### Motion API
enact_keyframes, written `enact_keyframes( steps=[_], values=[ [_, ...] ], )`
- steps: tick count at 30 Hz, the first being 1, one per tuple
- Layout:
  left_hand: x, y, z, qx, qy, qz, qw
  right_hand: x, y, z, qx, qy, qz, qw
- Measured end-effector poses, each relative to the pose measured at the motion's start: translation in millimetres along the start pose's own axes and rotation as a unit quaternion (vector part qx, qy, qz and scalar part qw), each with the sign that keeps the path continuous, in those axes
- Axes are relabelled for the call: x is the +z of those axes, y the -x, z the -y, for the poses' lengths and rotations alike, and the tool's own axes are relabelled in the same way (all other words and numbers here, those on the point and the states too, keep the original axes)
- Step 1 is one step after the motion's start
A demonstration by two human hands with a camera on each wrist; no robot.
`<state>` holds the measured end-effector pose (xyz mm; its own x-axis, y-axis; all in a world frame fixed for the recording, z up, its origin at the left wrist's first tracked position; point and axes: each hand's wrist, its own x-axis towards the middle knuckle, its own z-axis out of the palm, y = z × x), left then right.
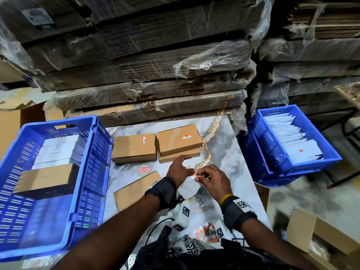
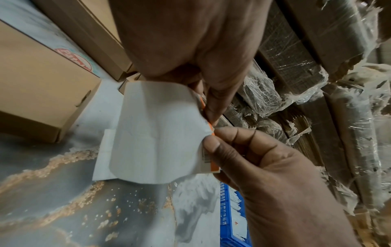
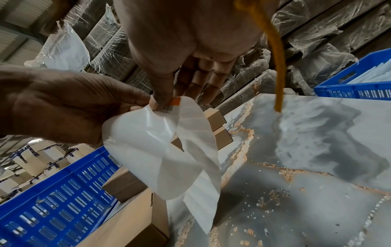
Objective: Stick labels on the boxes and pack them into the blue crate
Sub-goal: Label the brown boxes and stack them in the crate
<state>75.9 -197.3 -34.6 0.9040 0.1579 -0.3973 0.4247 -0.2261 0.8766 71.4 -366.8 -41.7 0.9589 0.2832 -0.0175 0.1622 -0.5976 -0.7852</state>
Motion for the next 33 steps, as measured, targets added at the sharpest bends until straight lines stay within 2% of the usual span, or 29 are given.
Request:
enact_keyframes(
  steps=[11, 20, 25, 33],
  values=[
    [0, -2, 3, -0.049, 0.033, 0.009, 0.998, -2, -2, 1, 0.025, 0.016, 0.028, 0.999],
    [-3, -3, 4, -0.142, 0.108, 0.084, 0.98, -3, -1, -1, -0.005, 0.016, 0.026, 1.0],
    [-9, 5, -6, -0.147, 0.099, 0.099, 0.979, -2, -2, -2, -0.026, 0.03, 0.039, 0.998],
    [-9, 8, -11, -0.139, 0.062, 0.072, 0.986, -3, -2, -6, -0.044, 0.059, 0.051, 0.996]
  ],
)
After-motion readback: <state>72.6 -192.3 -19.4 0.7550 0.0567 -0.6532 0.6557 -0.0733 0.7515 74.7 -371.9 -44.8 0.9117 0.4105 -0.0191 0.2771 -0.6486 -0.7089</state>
